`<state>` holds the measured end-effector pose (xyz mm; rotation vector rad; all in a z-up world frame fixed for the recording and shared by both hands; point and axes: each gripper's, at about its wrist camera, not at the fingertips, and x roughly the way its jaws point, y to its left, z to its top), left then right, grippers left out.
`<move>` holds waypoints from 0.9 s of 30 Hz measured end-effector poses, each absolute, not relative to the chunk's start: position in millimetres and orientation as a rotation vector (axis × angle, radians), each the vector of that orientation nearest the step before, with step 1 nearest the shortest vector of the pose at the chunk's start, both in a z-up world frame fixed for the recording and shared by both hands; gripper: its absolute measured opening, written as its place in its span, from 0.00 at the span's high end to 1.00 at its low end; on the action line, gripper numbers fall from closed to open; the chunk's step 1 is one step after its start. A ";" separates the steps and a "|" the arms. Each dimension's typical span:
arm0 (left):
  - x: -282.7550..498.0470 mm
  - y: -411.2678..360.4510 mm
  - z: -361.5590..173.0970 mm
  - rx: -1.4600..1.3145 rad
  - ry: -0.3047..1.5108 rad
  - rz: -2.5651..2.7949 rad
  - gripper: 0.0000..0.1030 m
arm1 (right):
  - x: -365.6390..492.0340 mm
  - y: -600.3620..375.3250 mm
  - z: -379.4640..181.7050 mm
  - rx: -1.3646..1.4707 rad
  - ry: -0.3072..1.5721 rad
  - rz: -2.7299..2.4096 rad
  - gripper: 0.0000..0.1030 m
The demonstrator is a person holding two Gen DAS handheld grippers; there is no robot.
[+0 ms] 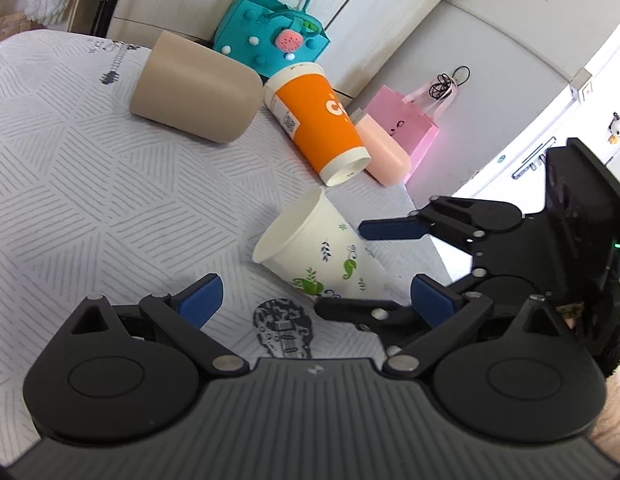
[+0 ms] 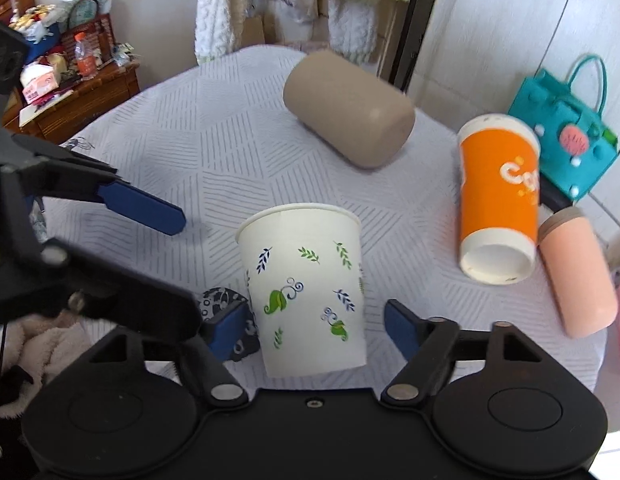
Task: Flip cup upright
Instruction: 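Lift the white paper cup with the right gripper and rotate it upright, then lower the upright white cup onto the table and open the right gripper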
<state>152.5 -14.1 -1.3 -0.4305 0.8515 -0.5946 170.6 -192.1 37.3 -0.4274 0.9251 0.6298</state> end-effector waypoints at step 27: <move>183.0 -46.2 -34.1 -0.609 0.901 -0.578 0.05 | 185.7 -217.8 24.7 -0.337 0.861 0.763 0.36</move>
